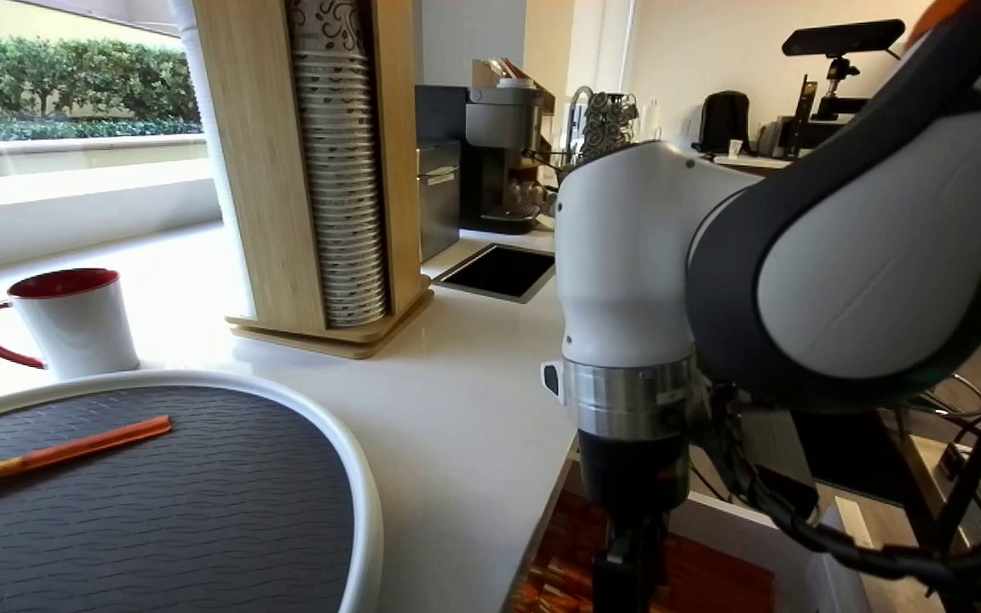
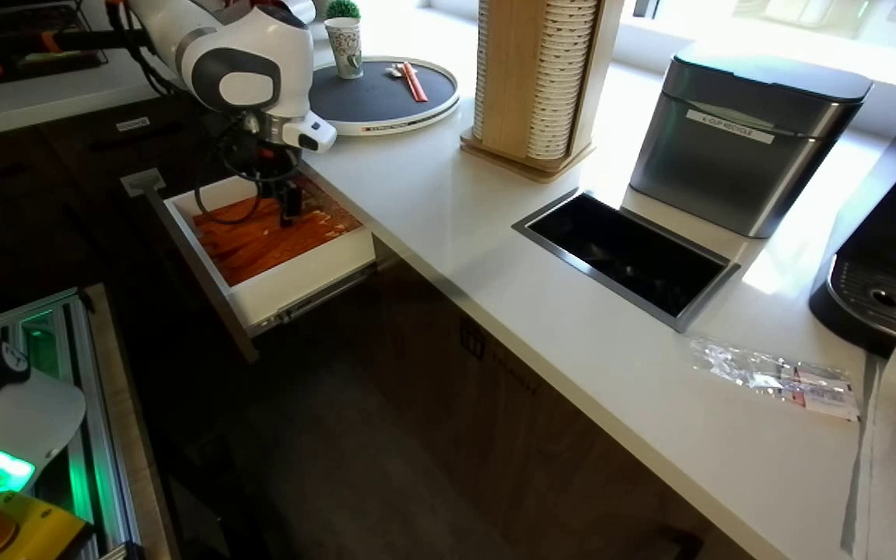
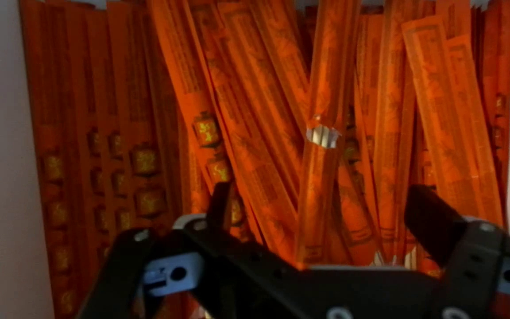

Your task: Remove one orange object from the sink and put it in the bin

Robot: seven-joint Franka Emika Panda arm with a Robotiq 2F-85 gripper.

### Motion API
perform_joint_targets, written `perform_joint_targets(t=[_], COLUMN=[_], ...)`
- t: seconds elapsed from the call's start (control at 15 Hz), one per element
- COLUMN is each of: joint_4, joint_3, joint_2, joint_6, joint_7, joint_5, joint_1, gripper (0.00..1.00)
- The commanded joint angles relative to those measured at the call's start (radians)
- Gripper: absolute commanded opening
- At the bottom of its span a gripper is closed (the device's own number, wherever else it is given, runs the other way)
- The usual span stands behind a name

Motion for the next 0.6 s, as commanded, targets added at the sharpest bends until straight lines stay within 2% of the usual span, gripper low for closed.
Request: perform_joint_targets(t=[0.0,0.07,0.2,0.27,0.4,0.47,0.53], joint_4=[0.002,0.008,0.024,0.032,0.051,0.062,0.068], joint_3=[-0.006,-0.007,-0.01,-0.01,-0.015,-0.016,-0.019], joint_2=[0.048,0.057,0.073,0.08,0.093,0.1,0.104], joint_6=[0.057,0.06,0.059,0.058,0.052,0.045,0.046], joint_7=[0.069,0.079,0.095,0.104,0.114,0.118,0.124], joint_5=[0.008,0.004,-0.006,-0.011,-0.024,-0.031,-0.039], joint_1=[0.01,0.01,0.014,0.017,0.022,0.024,0.028], gripper=[0.96,0.98,0.93,0.89,0.71,0.74,0.67])
